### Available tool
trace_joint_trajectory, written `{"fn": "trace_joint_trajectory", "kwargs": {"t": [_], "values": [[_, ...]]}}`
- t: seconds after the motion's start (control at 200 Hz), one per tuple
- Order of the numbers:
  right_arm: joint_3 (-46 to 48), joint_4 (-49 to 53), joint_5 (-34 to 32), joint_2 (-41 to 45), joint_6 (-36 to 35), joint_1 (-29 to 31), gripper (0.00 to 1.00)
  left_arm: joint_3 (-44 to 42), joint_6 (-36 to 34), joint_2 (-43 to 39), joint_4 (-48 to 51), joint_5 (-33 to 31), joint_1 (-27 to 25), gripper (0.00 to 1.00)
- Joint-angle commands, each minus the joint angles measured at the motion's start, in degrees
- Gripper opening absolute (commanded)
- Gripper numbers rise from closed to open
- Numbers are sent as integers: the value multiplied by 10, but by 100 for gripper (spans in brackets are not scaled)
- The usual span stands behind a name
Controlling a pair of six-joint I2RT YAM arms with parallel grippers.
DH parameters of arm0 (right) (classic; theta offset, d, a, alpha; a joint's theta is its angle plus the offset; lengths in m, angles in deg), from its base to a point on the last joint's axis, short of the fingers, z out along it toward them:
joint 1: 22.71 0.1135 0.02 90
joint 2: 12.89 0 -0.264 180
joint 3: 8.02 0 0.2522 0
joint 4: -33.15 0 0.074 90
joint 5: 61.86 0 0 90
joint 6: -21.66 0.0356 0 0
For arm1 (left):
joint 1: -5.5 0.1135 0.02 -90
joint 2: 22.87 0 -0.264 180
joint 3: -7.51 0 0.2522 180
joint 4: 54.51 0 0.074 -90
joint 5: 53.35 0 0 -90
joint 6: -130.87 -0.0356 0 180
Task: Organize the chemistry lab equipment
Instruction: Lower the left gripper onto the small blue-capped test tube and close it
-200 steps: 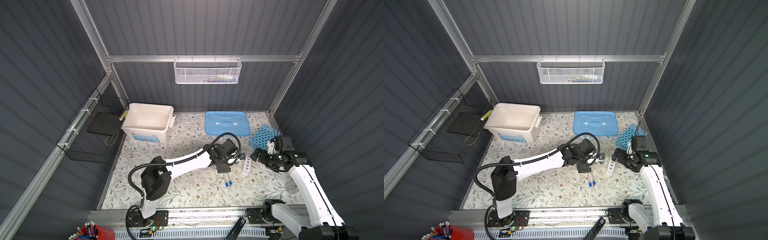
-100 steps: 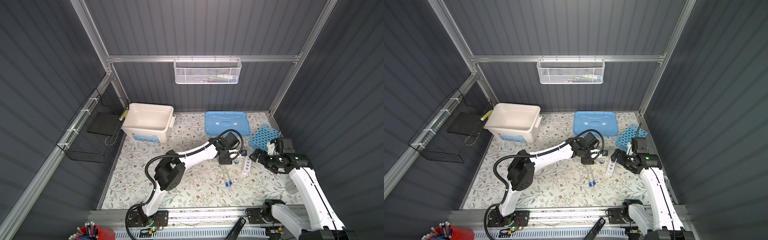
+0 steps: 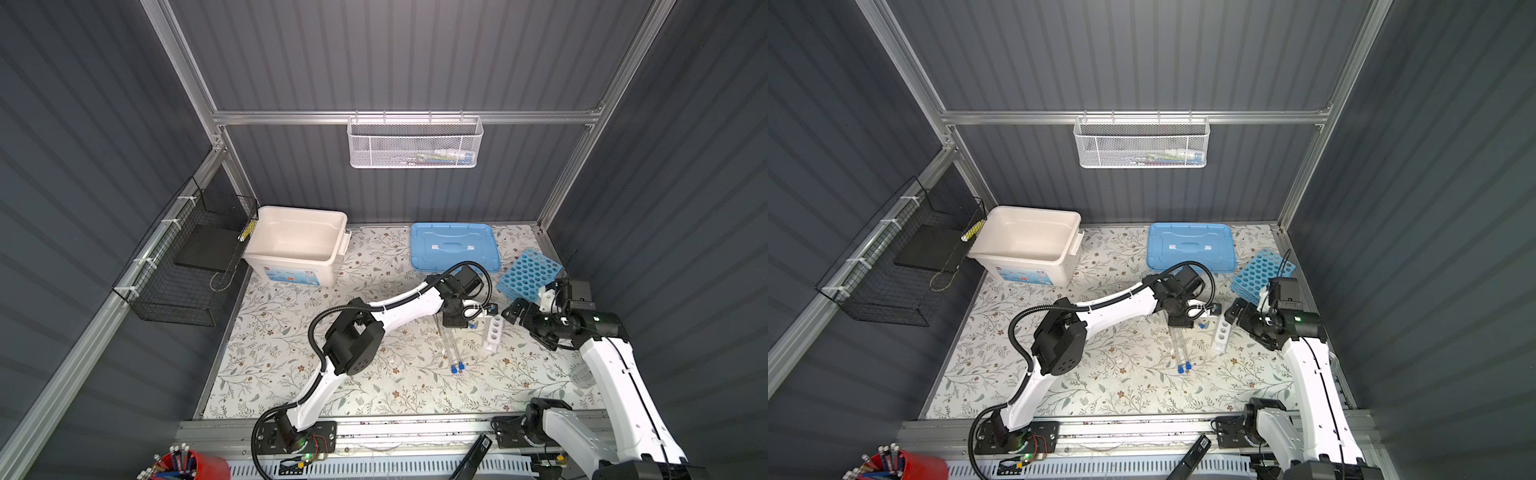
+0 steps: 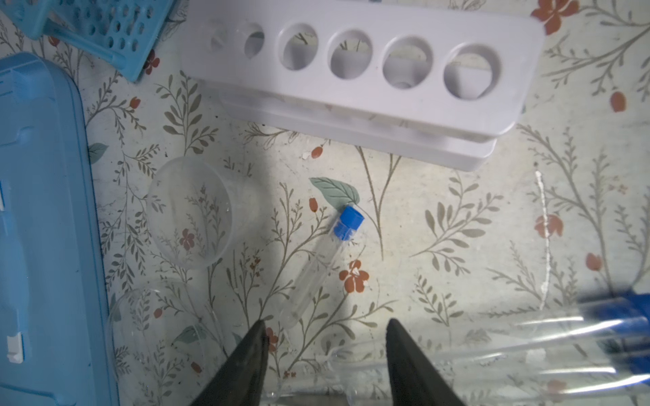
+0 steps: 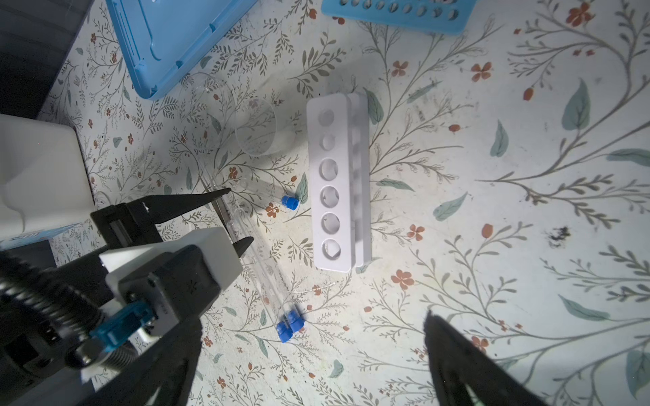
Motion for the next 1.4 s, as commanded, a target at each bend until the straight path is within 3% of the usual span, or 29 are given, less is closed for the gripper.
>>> {"fn": "trace_joint_trajectory", "kwargs": {"t": [0.0, 0.5, 1.206, 1.391], "values": [[6, 3, 36, 4, -1, -16, 99, 19, -15, 15, 24, 17, 2, 54], [8, 22, 107, 34, -21, -82, 99, 29, -37, 55, 20, 31, 19, 50], [-1, 42, 119, 50, -32, -105, 99, 60, -43, 86, 41, 48, 22, 47], [-1, 42, 125, 50, -34, -107, 99, 58, -41, 92, 44, 52, 22, 40]]}}
